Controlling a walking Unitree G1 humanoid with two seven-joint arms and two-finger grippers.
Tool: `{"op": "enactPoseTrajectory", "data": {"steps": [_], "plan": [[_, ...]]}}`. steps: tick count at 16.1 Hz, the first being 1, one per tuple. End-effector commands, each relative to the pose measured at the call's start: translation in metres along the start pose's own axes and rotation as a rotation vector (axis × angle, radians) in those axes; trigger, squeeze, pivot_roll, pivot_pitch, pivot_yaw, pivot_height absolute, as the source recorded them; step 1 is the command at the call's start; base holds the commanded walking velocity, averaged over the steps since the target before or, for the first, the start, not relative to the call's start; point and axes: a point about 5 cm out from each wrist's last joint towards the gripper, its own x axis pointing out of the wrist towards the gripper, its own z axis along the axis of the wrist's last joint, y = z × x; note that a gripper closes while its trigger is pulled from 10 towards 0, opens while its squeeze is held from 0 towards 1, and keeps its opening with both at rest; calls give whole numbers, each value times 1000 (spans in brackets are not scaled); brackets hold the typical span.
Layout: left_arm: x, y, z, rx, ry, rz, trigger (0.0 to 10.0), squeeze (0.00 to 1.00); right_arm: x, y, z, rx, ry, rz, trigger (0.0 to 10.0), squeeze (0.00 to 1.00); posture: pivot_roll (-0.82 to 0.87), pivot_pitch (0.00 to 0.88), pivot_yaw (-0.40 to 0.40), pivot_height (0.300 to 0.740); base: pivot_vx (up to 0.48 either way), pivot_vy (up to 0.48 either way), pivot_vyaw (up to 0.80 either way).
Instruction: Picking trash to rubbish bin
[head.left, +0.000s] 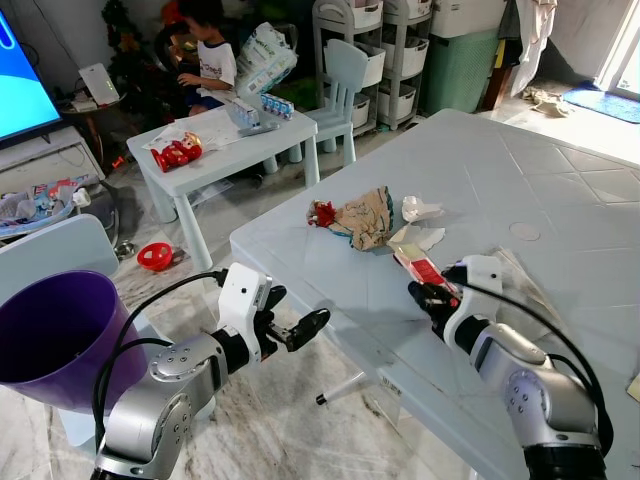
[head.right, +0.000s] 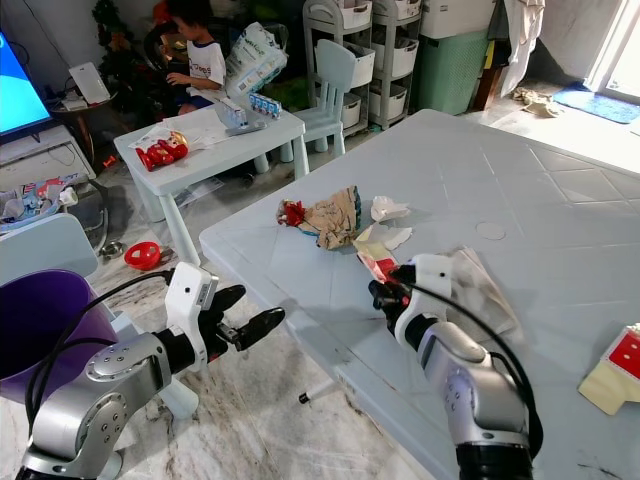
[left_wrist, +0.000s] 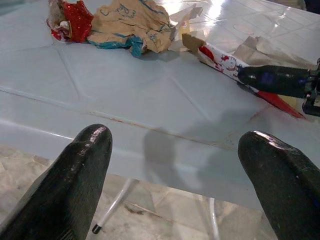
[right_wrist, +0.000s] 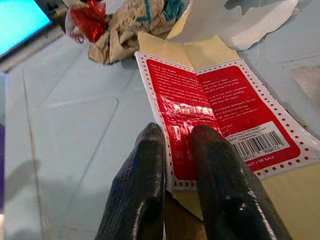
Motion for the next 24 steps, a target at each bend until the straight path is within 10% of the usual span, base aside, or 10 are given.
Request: {"op": "enactPoseTrajectory", "data": {"steps": [1, 11, 24], "plan": [[1, 5, 4, 21, -12, 29, 10000, 0, 1, 0, -5, 63, 33, 10, 0, 0, 19, 0, 34, 740, 0, 0, 0], [5, 24, 22, 63, -142, 218, 10000, 0, -4, 9, 62, 110, -267, 71, 0, 0, 14, 0, 38, 740, 0, 0, 0], [5, 46, 40, 163, -290, 465, 10000, 0, -20, -35, 91, -149, -515, -325, 0, 0, 9, 0, 40, 740, 0, 0, -246]]}}
